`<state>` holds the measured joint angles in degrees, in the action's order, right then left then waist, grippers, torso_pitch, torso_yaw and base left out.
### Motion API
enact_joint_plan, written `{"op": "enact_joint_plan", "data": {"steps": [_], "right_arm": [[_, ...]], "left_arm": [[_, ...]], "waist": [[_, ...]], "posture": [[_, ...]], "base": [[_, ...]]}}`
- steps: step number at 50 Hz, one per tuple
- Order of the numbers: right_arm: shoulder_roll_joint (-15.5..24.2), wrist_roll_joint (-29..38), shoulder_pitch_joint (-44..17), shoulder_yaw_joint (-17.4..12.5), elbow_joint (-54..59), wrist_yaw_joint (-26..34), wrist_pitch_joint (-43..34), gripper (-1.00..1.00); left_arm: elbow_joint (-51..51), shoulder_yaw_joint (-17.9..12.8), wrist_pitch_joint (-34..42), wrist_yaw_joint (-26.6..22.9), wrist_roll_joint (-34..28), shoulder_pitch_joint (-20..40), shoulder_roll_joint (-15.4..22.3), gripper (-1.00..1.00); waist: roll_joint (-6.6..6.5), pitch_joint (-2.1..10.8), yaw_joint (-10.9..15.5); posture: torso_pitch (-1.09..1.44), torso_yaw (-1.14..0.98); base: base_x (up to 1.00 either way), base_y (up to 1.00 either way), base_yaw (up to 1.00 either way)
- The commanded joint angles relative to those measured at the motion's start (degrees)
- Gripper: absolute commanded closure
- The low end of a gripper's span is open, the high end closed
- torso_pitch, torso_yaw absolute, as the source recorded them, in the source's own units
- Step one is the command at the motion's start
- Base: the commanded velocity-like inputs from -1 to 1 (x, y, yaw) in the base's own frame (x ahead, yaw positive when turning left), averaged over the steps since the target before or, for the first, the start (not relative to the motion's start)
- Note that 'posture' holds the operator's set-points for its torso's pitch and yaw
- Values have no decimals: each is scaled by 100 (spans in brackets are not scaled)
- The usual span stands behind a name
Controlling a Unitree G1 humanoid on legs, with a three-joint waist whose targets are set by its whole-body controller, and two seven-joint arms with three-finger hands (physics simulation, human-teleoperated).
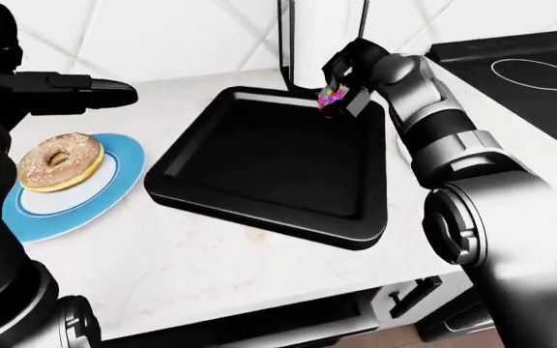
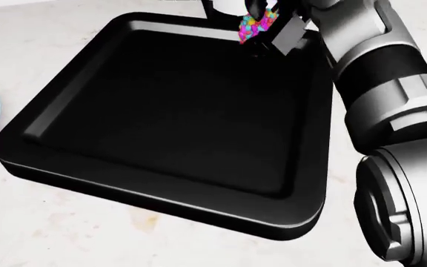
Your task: Move the dessert items from the plate to the tray.
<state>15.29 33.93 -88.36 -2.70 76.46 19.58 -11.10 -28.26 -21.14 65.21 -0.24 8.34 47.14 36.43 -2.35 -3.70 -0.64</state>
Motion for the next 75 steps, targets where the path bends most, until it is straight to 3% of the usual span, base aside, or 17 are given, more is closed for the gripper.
{"op": "enact_joint_plan", "data": {"steps": [1,6,8,10,11,12,21,27,37,41,45,50,53,59,63,67,75], "right_arm": [[65,-24,-277,-49,-281,37,93,100],[6,-56,-241,-27,-330,358,41,97],[3,-63,-241,-11,-354,509,28,73],[8,-60,-236,9,-376,588,50,25],[6,-78,-253,-5,-392,615,2,-50],[9,-103,-252,-17,-406,653,8,-100],[135,-136,-276,25,-631,1131,-16,-100],[322,-372,-510,-145,-896,976,-69,-100],[613,-939,-381,-331,-2373,599,-942,-100],[614,-1110,121,-318,-3881,766,-1840,-100],[698,-1186,515,-371,-5486,921,-2815,-100],[778,-1521,802,-693,-6472,491,-3197,-100],[936,-1677,1022,-617,-6878,449,-3490,-100],[1084,-1882,1207,-541,-7191,417,-3690,-100],[1067,-1962,1295,-528,-7289,349,-3753,-100],[1051,-2024,1278,-523,-7260,293,-3750,-100],[995,-2085,1299,-473,-7286,179,-3743,-100]], "left_arm": [[-121,-59,-229,35,18,126,95,-100],[-86,-112,-352,36,74,5,115,-100],[-67,-151,-412,29,100,-50,132,-100],[3,-210,-589,5,114,-185,135,-100],[-2,-185,-549,33,125,-147,145,-100],[-56,-140,-435,62,144,-77,159,-100],[-104,-73,-176,87,171,144,286,-100],[229,-9,-223,-84,103,274,535,-100],[1565,728,-536,-1263,-674,933,1497,-100],[2399,1015,-1036,-1859,-1332,1280,1578,-100],[3256,941,-1737,-2312,-1865,1427,1427,-100],[4404,882,-2826,-2686,-2246,1554,1279,-100],[5213,905,-3329,-2804,-2489,1689,1270,-100],[6626,816,-4482,-2756,-2858,1794,1487,-100],[7016,830,-4668,-2502,-3055,1874,1462,-100],[7689,805,-4604,-1968,-3111,2318,1278,-100],[8594,911,-5373,-1495,-2905,2393,835,-100]], "waist": [[-40,205,-19],[-70,204,-19],[-83,208,-28],[-91,209,-35],[-95,207,-39],[-99,209,-44],[-99,189,-53],[-115,183,-56],[-94,153,-24],[-48,141,4],[-13,141,43],[7,149,68],[46,171,77],[80,218,53],[76,231,41],[81,241,51],[82,269,69]], "posture": [[0,0],[0,0],[0,0],[0,0],[0,0],[0,0],[0,0],[0,0],[0,0],[0,0],[0,0],[0,0],[0,0],[0,0],[0,0],[0,0],[0,0]], "base": [[0,0,0],[0,0,0],[0,0,0],[0,0,0],[0,0,0],[0,0,0],[0,0,0],[0,0,0],[0,0,0],[0,0,0],[0,0,0],[0,0,0],[0,0,0],[0,0,0],[0,0,0],[0,0,0],[0,0,0]]}}
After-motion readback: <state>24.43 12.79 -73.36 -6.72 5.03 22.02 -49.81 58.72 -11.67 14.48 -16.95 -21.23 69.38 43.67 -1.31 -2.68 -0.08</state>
